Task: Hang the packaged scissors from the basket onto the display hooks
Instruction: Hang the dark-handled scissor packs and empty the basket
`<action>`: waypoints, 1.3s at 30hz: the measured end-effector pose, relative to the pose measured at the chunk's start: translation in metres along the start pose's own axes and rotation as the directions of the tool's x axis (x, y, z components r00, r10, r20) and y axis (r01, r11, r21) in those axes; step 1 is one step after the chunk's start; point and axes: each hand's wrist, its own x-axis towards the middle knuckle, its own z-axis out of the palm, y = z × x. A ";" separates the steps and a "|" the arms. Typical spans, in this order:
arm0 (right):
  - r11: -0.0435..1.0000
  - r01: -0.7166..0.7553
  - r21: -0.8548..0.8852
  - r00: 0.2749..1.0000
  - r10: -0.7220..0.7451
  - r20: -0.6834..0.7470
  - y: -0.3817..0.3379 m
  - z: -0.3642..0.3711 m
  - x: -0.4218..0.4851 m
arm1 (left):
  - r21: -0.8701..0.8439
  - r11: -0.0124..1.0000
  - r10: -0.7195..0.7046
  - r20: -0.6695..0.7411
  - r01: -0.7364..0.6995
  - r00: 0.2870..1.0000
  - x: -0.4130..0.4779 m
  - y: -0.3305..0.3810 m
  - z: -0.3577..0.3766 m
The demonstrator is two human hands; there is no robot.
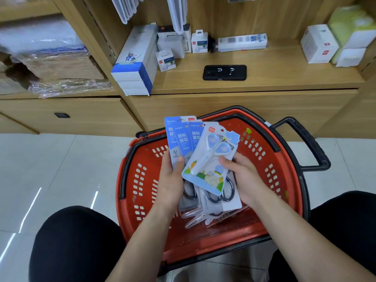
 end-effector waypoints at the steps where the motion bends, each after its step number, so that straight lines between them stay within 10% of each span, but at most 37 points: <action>1: 1.000 0.005 -0.002 1.000 -0.005 -0.001 0.000 0.000 0.000 | -0.008 1.000 -0.011 -0.008 0.011 1.000 -0.001 0.001 0.001; 14: 0.997 -0.070 0.043 0.998 0.070 0.003 -0.009 -0.004 0.001 | 0.047 0.999 -0.018 0.007 0.018 1.000 0.007 0.002 -0.007; 39: 0.901 0.017 -0.433 0.950 -0.149 -0.273 -0.085 0.021 0.033 | 0.213 0.977 -0.044 0.171 0.006 0.984 0.100 0.095 -0.017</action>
